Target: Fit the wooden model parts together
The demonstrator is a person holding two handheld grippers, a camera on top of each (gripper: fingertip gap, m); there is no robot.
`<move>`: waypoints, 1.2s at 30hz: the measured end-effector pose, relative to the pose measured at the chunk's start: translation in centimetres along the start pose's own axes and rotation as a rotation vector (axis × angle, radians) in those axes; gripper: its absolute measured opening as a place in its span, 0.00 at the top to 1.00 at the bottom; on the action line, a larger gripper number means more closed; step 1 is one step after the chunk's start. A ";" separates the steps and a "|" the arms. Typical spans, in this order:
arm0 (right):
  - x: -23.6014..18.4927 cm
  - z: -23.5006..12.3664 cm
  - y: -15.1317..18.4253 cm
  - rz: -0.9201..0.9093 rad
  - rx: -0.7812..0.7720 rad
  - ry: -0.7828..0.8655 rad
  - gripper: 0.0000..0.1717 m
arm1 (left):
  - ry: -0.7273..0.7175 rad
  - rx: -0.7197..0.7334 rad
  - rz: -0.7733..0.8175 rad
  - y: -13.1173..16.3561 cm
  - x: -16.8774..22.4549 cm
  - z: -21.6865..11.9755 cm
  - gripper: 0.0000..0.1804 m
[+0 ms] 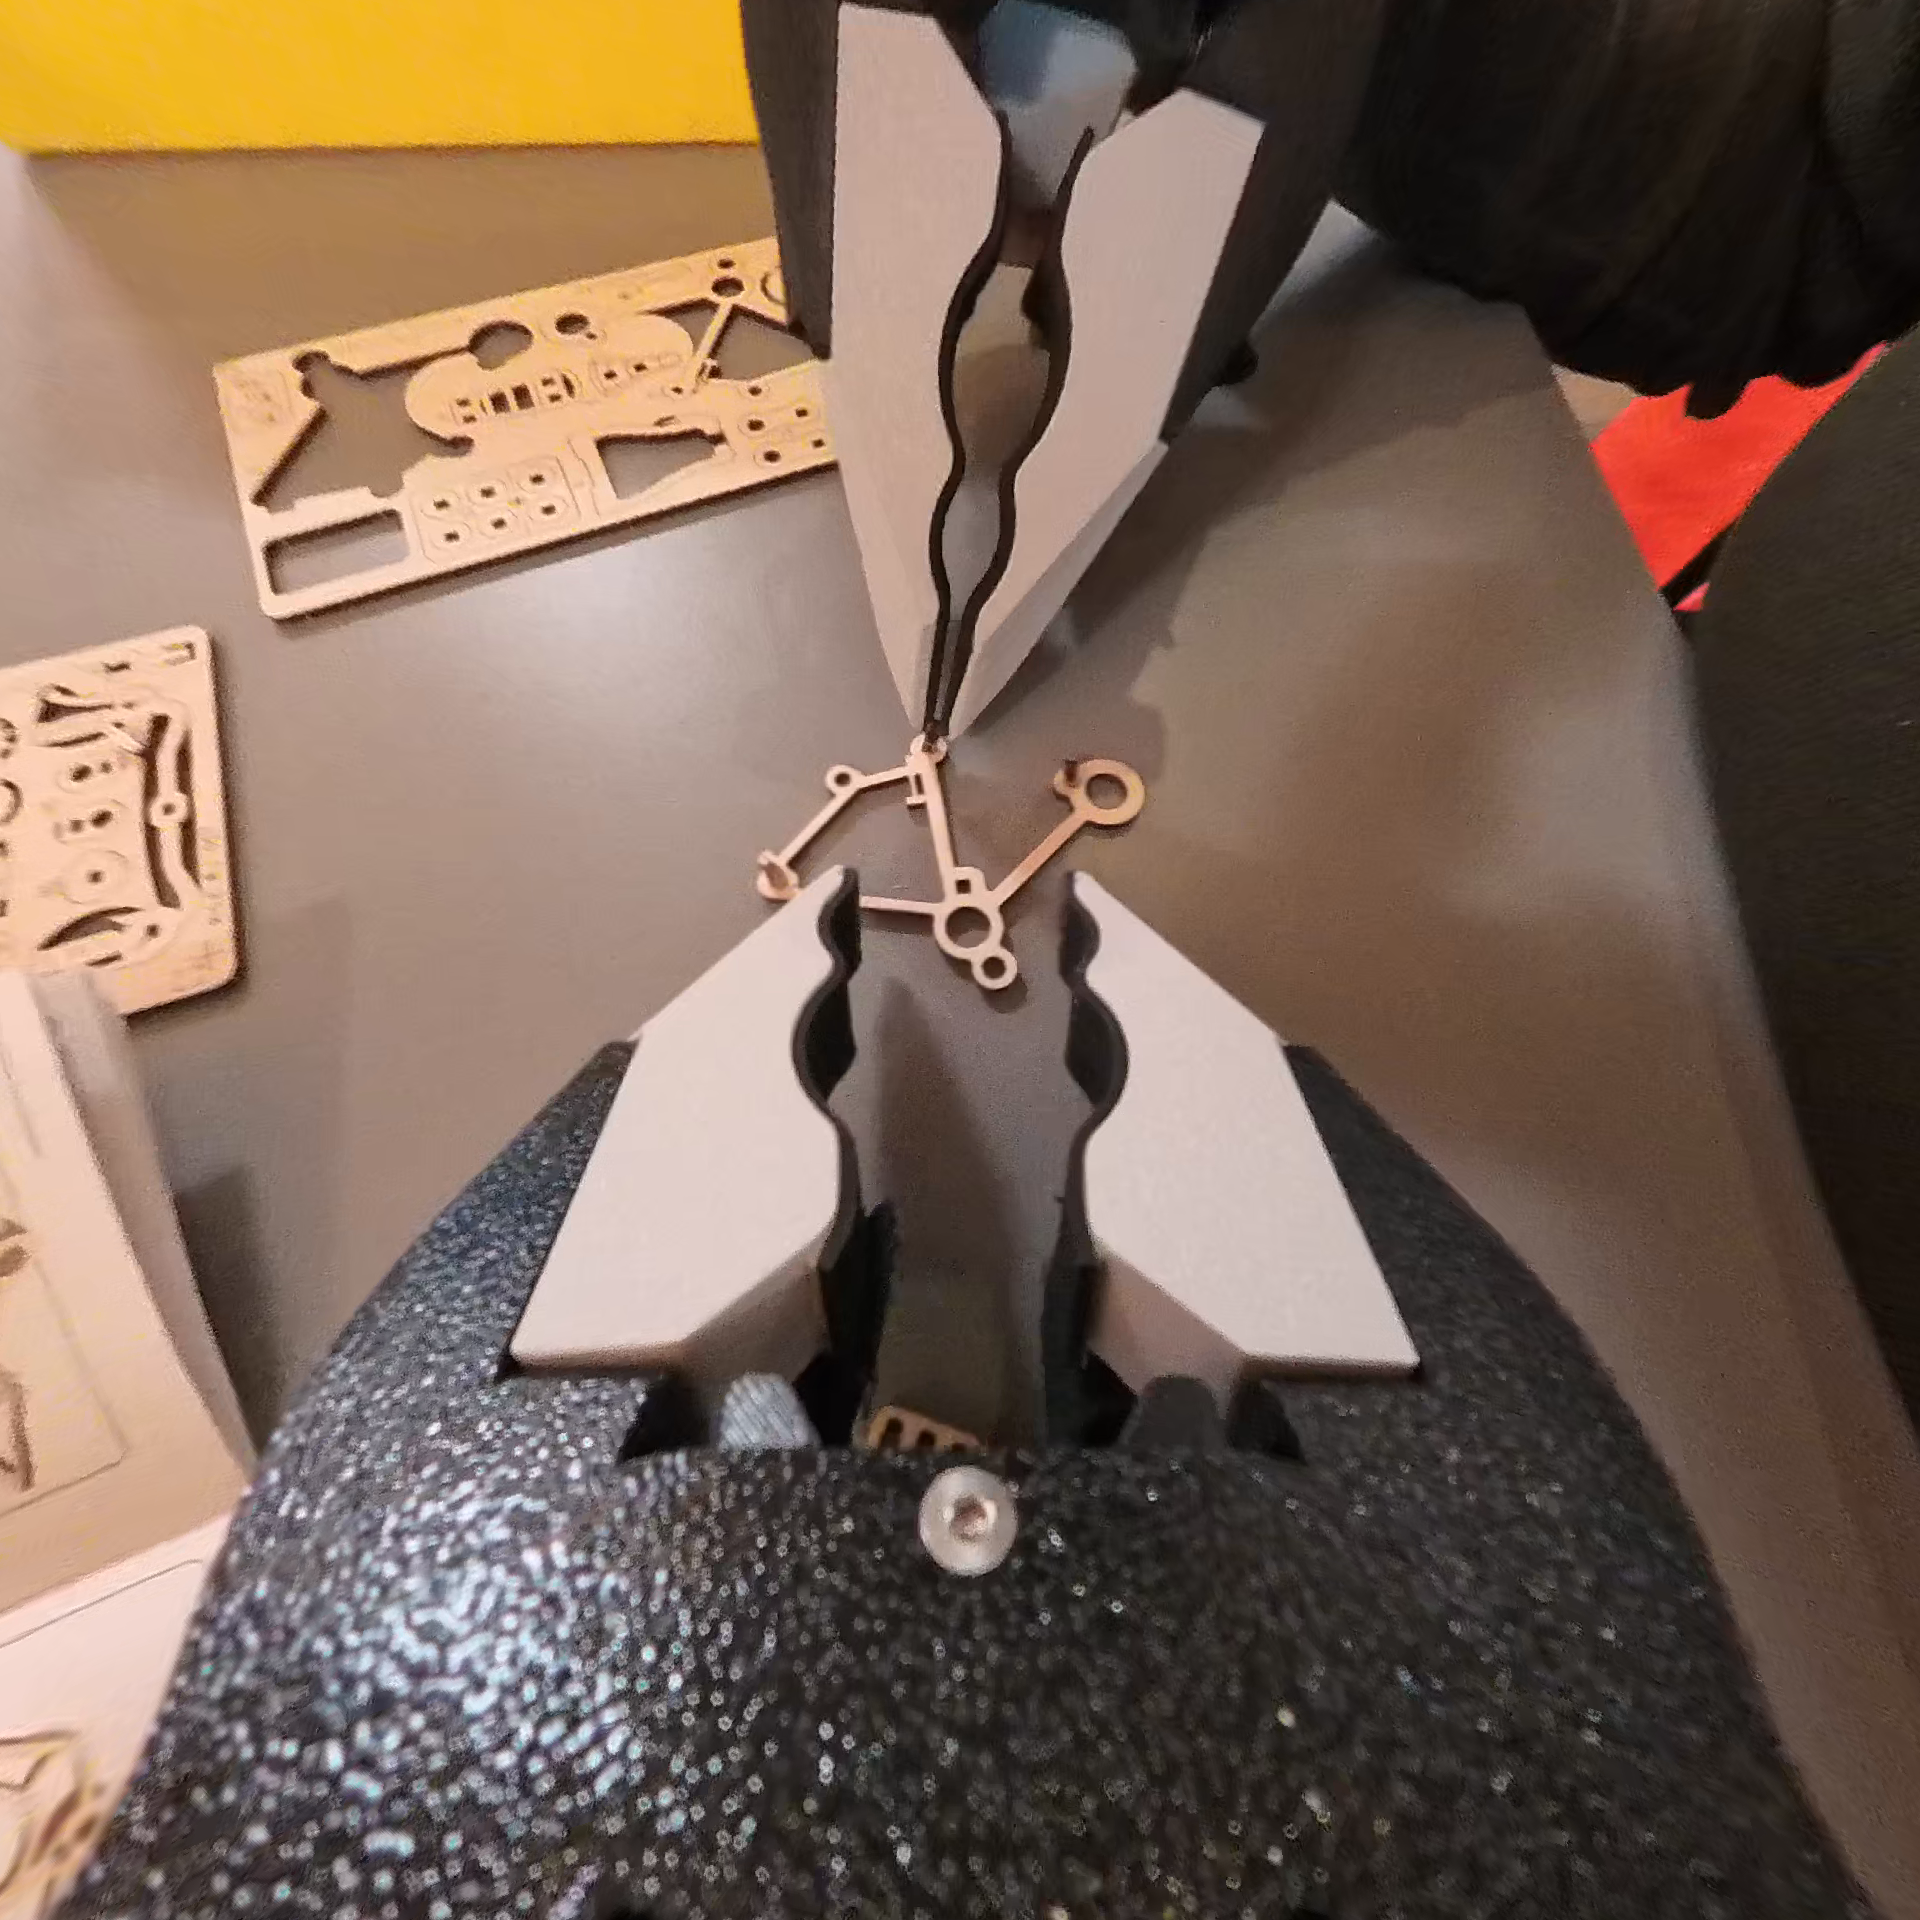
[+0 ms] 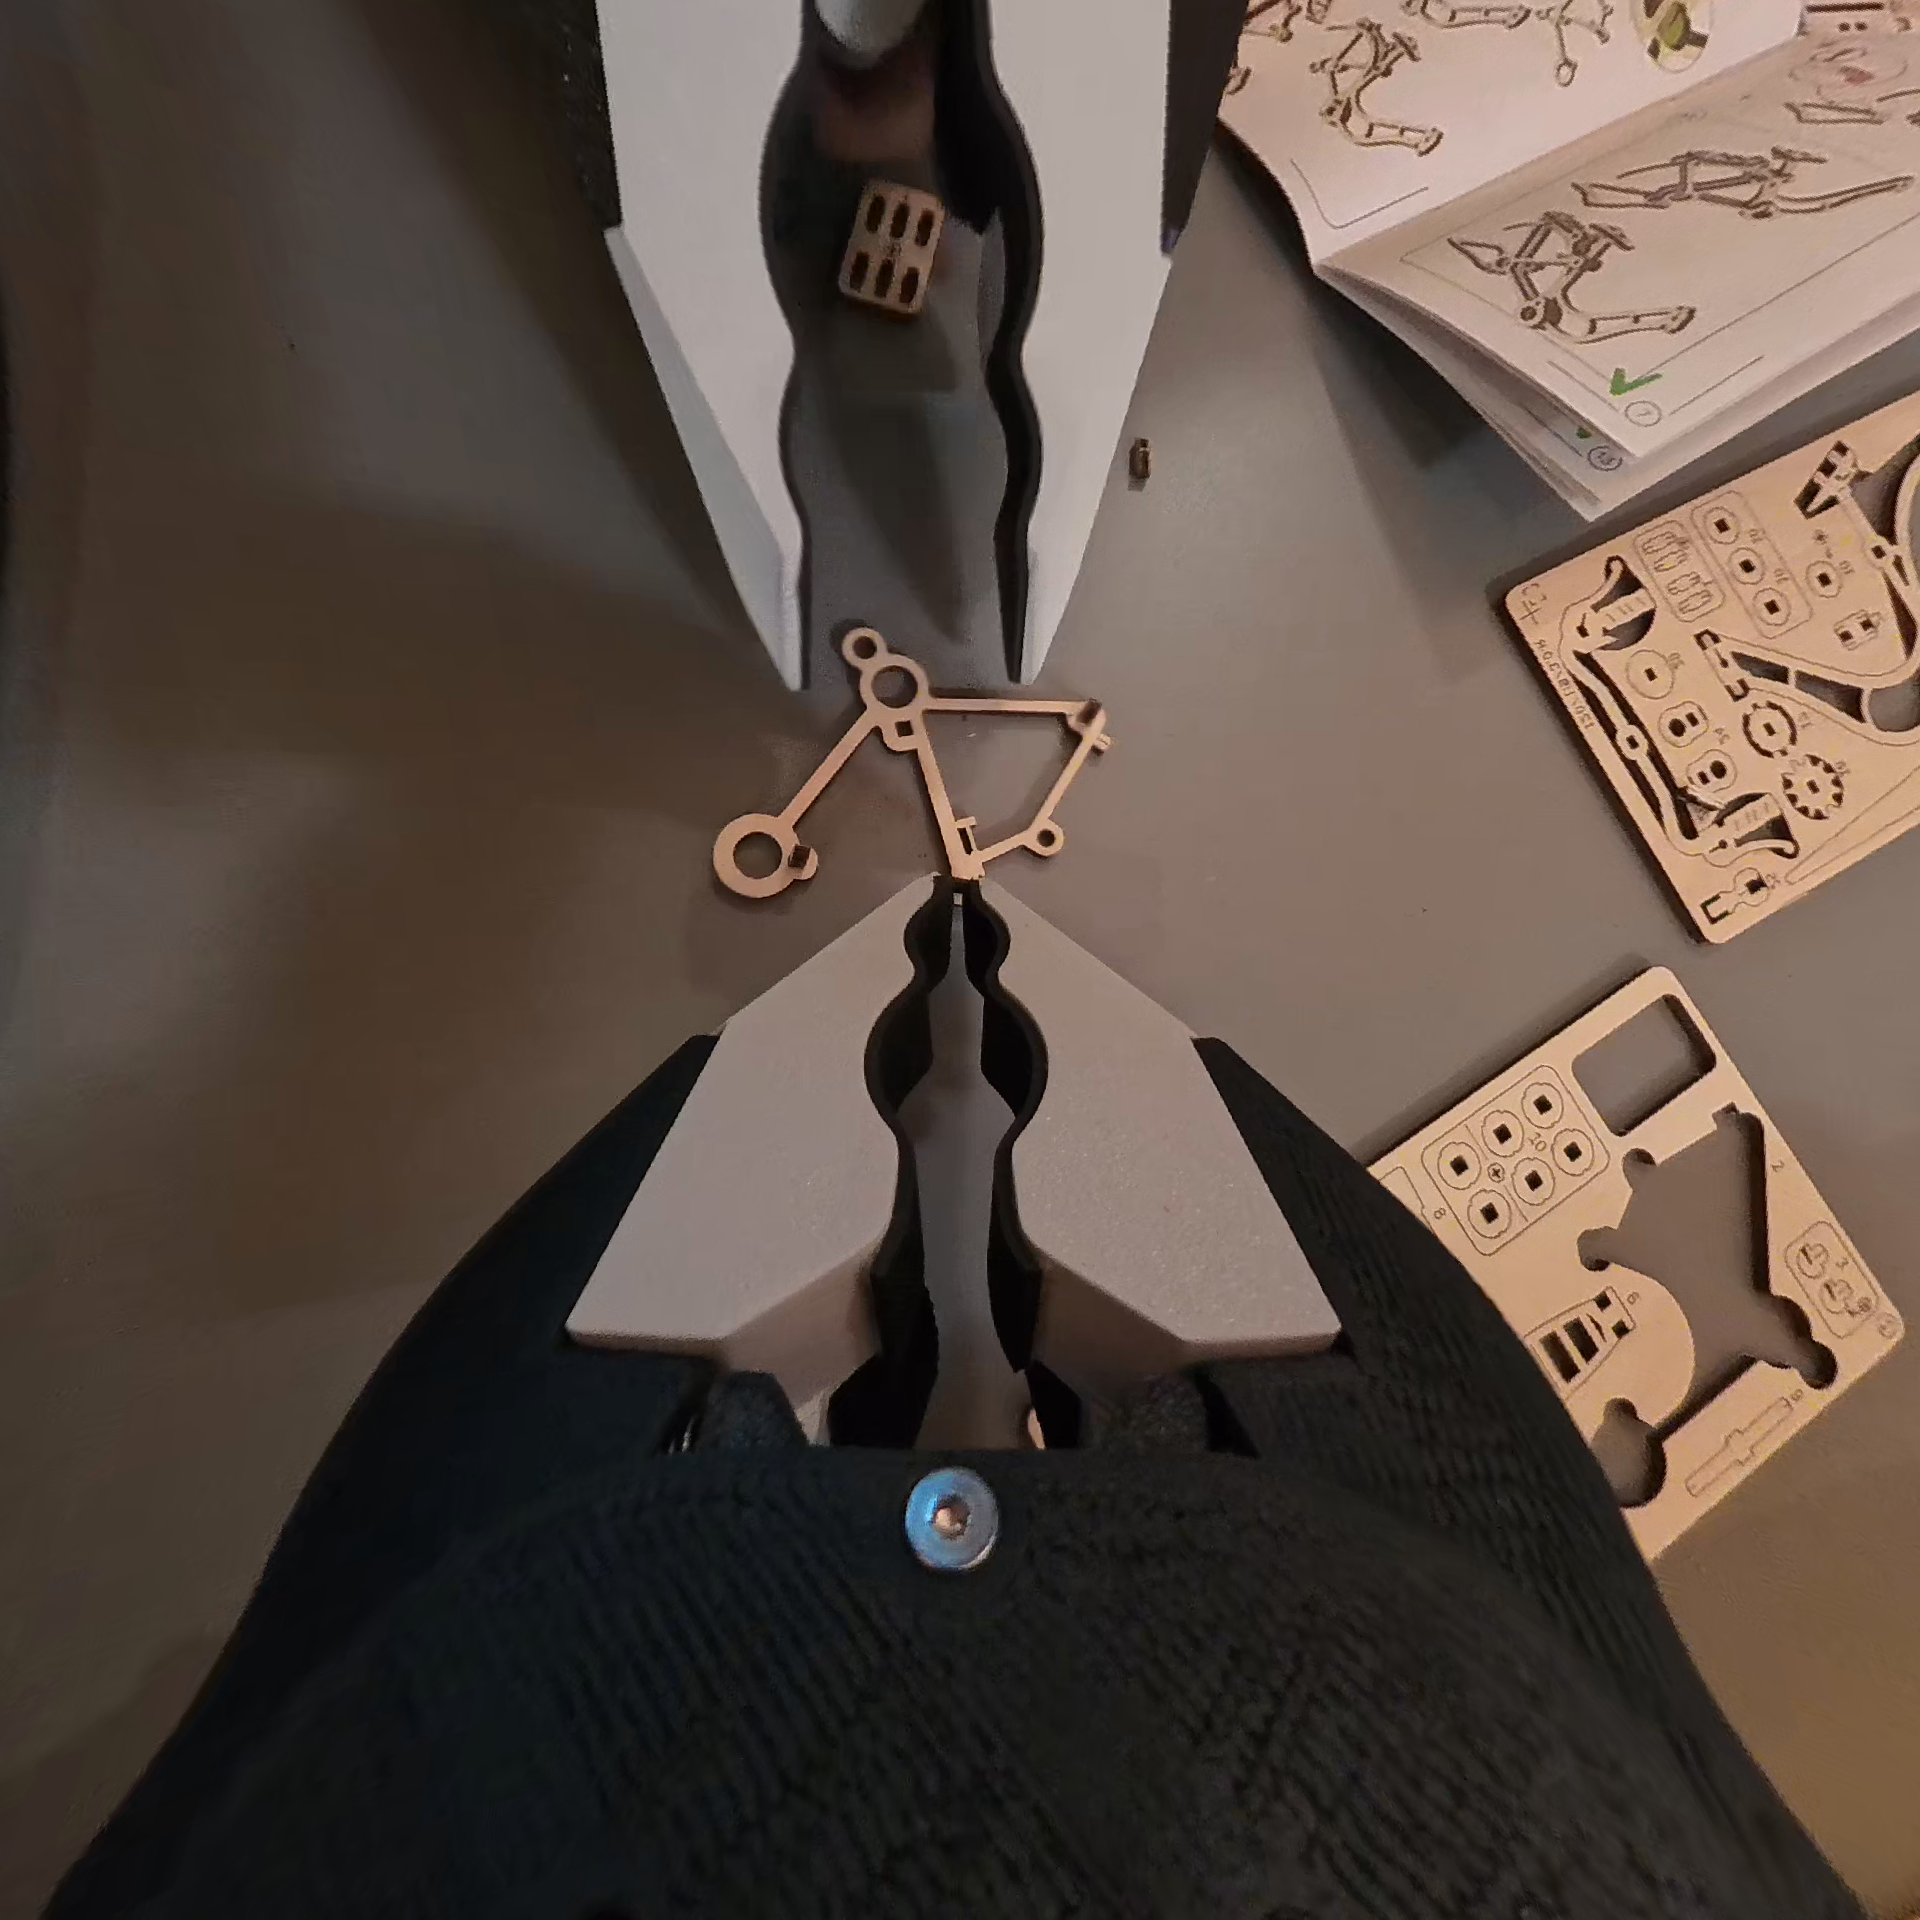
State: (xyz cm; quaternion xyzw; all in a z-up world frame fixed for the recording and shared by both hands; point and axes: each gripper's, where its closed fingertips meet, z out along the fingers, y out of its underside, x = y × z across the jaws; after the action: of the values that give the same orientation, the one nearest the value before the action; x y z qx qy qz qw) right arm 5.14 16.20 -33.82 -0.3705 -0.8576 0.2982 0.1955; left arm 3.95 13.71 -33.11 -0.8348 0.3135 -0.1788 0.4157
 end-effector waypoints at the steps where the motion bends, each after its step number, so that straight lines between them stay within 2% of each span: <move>1: 0.0 0.0 0.0 0.003 0.001 -0.004 1.00 | 0.004 -0.002 -0.013 0.1 0.0 0.1 0.78; 6: 0.1 0.1 0.0 -0.010 -0.014 0.017 1.00 | 0.036 0.002 -0.023 0.0 0.6 0.2 0.78; 11: 0.1 0.0 0.0 0.013 -0.012 0.016 1.00 | -0.003 -0.054 0.052 0.4 0.3 1.0 0.80; 16: 0.1 0.0 0.0 0.012 -0.013 0.035 1.00 | 0.059 -0.074 -0.041 0.1 -0.1 1.5 0.83; 21: 0.1 0.0 0.0 0.023 -0.001 0.031 1.00 | 0.085 -0.121 -0.046 0.1 0.4 1.6 0.90; 25: 0.0 0.0 -0.1 0.051 0.020 0.012 0.99 | 0.088 -0.123 -0.053 0.0 0.5 1.7 0.89; 30: -0.5 0.0 -0.3 0.104 0.048 -0.052 0.99 | 0.130 -0.134 -0.073 -0.1 1.3 1.6 0.82; 36: -0.8 0.0 -0.4 0.100 0.061 -0.072 0.99 | 0.143 -0.139 -0.060 0.0 1.8 1.6 0.81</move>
State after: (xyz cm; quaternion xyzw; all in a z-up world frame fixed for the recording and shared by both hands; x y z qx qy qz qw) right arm 5.44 15.32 -33.64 -0.3959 -0.8350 0.3470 0.1604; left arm 6.15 13.45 -33.96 -0.8557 0.3289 -0.2282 0.3279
